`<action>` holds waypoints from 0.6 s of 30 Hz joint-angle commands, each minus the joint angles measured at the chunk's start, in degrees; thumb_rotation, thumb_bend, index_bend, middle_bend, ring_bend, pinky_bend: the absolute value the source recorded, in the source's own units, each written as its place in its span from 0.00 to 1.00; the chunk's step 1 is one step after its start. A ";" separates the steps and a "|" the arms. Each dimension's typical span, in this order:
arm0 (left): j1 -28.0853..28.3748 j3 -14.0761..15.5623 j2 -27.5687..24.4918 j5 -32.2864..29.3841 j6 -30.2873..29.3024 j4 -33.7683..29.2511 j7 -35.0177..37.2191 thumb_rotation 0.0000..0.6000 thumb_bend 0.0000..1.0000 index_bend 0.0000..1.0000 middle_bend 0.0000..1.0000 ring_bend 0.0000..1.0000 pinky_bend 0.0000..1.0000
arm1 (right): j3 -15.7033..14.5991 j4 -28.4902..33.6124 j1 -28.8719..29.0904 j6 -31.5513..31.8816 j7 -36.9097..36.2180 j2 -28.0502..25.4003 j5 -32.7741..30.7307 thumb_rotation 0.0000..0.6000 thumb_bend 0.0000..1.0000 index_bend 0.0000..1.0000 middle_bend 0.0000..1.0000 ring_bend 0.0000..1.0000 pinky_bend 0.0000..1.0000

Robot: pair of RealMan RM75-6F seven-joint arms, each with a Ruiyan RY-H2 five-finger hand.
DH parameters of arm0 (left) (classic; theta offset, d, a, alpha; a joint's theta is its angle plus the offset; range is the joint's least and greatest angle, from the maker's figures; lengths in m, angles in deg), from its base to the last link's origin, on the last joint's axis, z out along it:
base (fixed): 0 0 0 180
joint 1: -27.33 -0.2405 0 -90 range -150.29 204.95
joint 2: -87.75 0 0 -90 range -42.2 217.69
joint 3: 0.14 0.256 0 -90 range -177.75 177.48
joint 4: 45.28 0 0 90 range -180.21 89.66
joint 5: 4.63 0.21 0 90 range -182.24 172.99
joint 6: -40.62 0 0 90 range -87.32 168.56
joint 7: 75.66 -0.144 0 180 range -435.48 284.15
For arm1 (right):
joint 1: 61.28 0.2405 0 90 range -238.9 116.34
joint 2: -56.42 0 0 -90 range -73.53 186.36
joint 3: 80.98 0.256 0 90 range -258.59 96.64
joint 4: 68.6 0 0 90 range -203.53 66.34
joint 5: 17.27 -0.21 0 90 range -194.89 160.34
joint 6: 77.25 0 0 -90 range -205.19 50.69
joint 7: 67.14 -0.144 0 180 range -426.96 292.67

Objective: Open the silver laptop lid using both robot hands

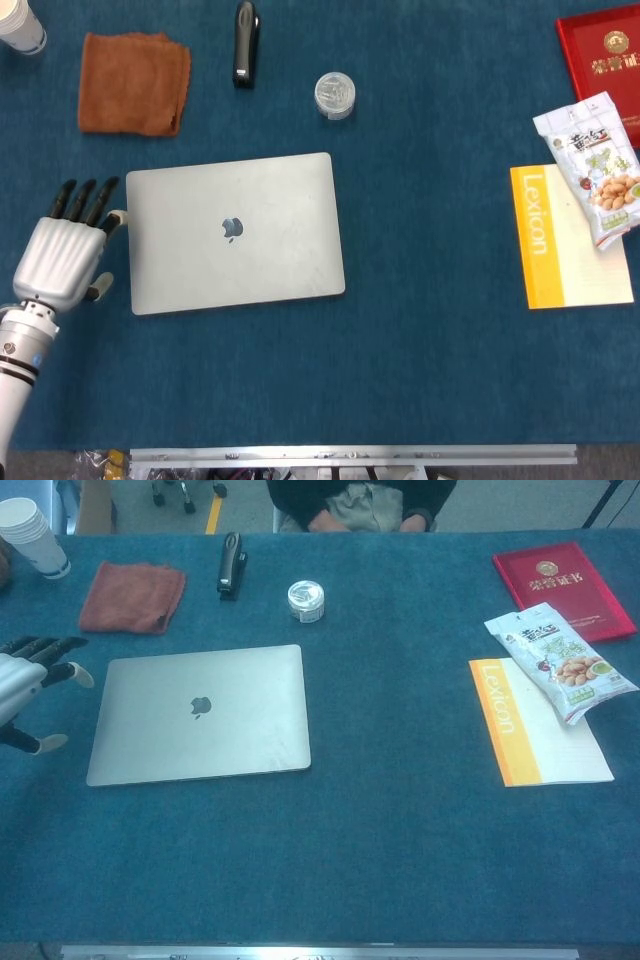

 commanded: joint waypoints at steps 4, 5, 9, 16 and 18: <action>0.89 1.39 -0.46 3.63 0.15 3.03 0.54 1.00 0.23 0.13 0.00 0.00 0.00 | 0.03 0.40 0.17 -0.09 0.39 -0.13 0.18 1.00 0.29 0.00 0.07 0.01 0.06; 1.08 1.74 -0.46 4.63 0.16 3.74 1.07 1.00 0.23 0.11 0.00 0.00 0.00 | 0.02 0.50 0.20 -0.12 0.48 -0.12 0.20 1.00 0.29 0.00 0.07 0.01 0.06; 2.12 3.24 -0.36 8.90 0.47 6.87 5.21 1.00 0.23 0.05 0.00 0.00 0.00 | -0.15 0.69 0.27 -0.16 1.01 0.03 0.45 1.00 0.29 0.00 0.07 0.01 0.06; 4.71 5.07 0.27 13.98 2.43 11.30 9.94 1.00 0.23 0.02 0.00 0.00 0.00 | -0.09 1.20 0.44 0.00 2.14 0.21 0.54 1.00 0.29 0.00 0.07 0.01 0.06; 5.47 5.51 0.67 14.90 3.27 12.41 11.06 1.00 0.23 0.01 0.00 0.00 0.00 | -0.10 1.40 0.41 0.11 2.43 0.19 0.57 1.00 0.29 0.00 0.07 0.01 0.06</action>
